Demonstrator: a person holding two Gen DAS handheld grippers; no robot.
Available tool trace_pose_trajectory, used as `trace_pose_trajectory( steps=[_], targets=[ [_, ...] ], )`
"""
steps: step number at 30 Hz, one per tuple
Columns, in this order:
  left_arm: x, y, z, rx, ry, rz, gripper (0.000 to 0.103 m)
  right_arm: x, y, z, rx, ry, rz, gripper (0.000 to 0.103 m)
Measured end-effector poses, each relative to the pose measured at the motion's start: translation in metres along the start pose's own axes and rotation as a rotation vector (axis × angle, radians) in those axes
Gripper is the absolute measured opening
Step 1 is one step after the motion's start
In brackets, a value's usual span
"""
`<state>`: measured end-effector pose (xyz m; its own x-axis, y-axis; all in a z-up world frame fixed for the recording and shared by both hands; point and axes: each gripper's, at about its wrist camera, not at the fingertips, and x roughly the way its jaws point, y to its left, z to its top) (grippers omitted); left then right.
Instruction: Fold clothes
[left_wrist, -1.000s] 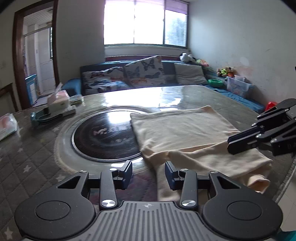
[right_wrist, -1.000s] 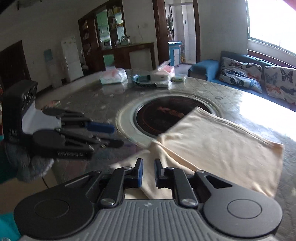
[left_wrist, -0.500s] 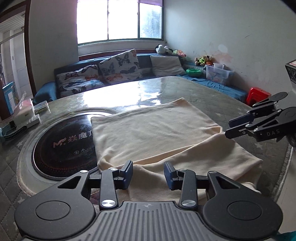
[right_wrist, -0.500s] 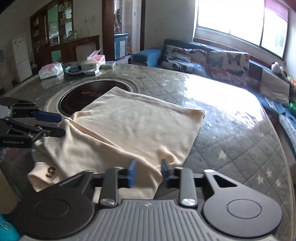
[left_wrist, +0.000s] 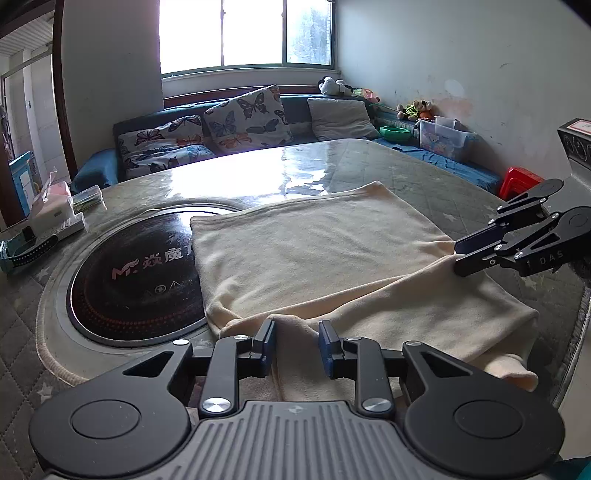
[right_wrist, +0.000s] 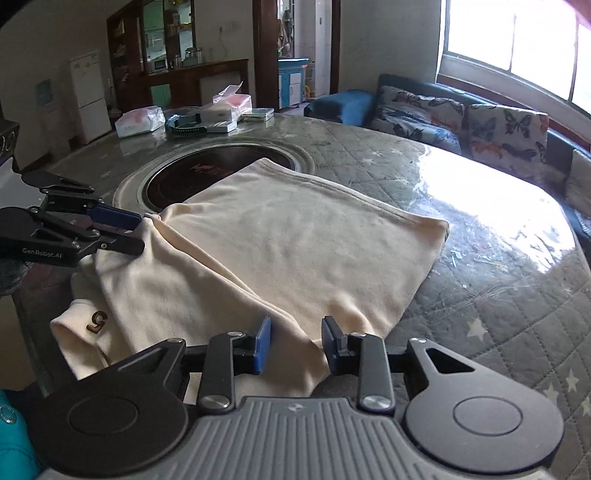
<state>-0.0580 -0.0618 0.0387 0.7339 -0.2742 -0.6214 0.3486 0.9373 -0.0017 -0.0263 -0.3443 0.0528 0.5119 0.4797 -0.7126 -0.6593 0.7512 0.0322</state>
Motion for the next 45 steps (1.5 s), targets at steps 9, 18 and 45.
trace_pose_trajectory(
  steps=[9,18,45],
  targets=[
    [-0.001,0.005,0.0,-0.001,-0.006,0.026,0.009,-0.005,0.005,-0.002,-0.012,-0.014,-0.024,0.004],
    [-0.001,0.006,0.001,-0.004,-0.005,0.054,0.007,-0.005,0.005,-0.013,0.044,-0.024,-0.046,0.012],
    [0.006,-0.014,0.002,0.034,-0.013,-0.038,0.011,-0.01,0.008,-0.009,0.086,-0.083,-0.066,0.014]
  ],
)
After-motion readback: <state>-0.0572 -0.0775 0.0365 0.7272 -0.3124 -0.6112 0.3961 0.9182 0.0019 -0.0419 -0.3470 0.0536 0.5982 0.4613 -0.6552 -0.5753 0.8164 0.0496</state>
